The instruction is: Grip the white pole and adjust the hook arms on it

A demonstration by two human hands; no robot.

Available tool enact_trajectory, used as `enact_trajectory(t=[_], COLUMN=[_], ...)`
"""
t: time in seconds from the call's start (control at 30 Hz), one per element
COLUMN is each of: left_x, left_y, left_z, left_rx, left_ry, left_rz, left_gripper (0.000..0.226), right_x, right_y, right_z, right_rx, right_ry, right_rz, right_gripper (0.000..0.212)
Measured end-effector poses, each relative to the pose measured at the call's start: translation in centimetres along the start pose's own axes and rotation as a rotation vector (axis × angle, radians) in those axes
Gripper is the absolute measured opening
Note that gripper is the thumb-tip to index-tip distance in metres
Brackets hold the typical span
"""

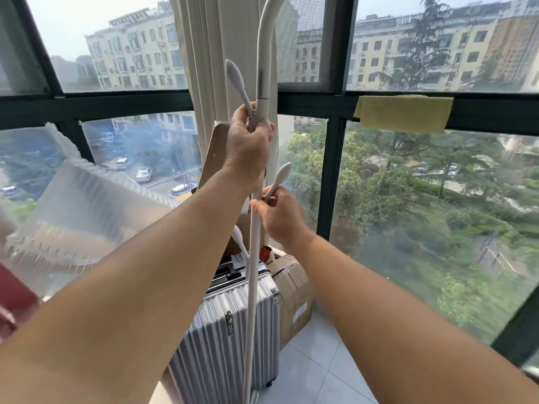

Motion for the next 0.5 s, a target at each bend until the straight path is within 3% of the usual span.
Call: enact_trajectory(t=[0.27,0.5], left_x=[0.3,-0.8], left_y=[0.6,0.8], left_z=[-2.0,-4.4], left_rx=[-0.003,-0.061], left_ry=[0.002,0.037], left_rz=[0.011,0.02], left_gripper=[0.027,0.021], right_x=[0.5,-0.5], right_y=[0.3,0.4], right_z=[2.2,4.7], right_rx=[-0.133,-0.209], right_ry=[-0.011,-0.036], right_rz=[0.046,0.08], right_gripper=[0.02,0.015])
Point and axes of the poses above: each hand's wrist, its own x-axis towards the middle knuckle, its own z-axis out of the back of the hand, y = z × x, the point moved 8 cm from there along x, towards the middle knuckle, and after that the axes turned 6 degrees about x, right-handed, at the moved point
